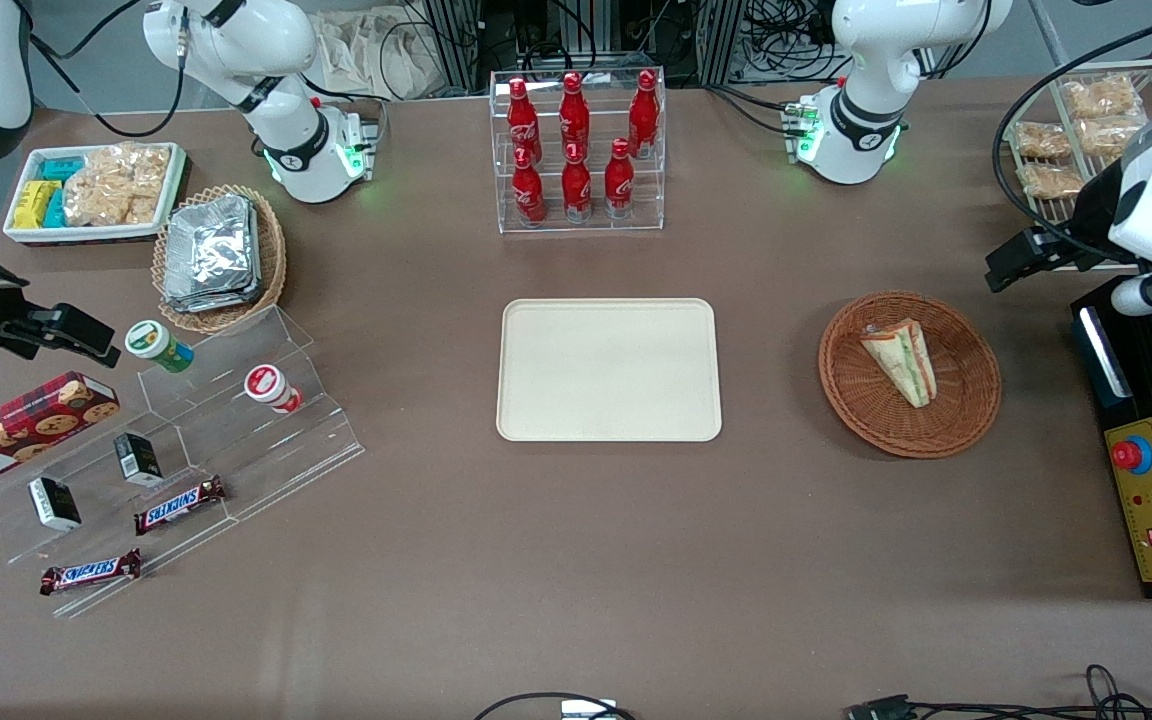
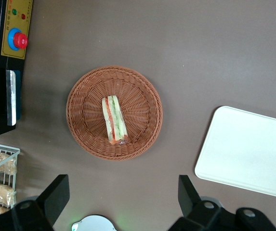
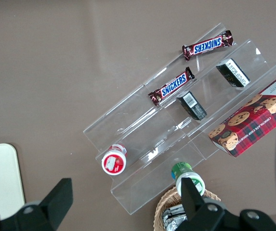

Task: Place sandwich from basket to tray
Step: 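Move the left gripper toward the wicker basket holding the sandwich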

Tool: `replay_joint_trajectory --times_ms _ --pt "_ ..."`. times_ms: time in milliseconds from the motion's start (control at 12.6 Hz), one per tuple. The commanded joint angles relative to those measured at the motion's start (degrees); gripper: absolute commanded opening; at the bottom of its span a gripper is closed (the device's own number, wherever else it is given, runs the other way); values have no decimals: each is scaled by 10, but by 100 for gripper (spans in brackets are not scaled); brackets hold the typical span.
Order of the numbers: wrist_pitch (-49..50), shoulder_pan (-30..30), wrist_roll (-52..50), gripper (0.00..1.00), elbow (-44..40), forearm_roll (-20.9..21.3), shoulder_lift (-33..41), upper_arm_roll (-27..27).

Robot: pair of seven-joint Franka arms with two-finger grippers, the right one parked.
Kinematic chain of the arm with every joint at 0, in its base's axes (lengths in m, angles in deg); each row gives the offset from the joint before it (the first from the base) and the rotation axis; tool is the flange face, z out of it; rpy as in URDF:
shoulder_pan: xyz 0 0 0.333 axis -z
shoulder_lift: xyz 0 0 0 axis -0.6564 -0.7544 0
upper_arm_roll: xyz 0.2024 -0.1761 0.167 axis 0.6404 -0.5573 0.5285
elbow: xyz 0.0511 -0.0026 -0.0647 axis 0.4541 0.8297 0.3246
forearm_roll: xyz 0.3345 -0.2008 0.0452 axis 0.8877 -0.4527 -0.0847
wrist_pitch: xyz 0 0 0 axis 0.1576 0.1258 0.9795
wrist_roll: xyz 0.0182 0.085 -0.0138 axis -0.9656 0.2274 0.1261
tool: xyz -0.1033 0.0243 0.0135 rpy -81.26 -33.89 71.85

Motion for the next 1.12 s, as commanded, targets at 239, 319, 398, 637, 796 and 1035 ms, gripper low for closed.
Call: replay_joint_trajectory --times_ms 239,319,398,637,796,1035 --pt "21 0 -13 100 -49 4 -18 -1" --pt "22 1 -13 100 -49 4 -17 0" --pt "23 0 -12 100 -49 5 -16 0" --pt "34 -13 -15 100 -23 4 -13 2" --pt "-27 -28 -24 100 73 4 7 9" --pt "-143 -34 -94 100 230 5 38 22"
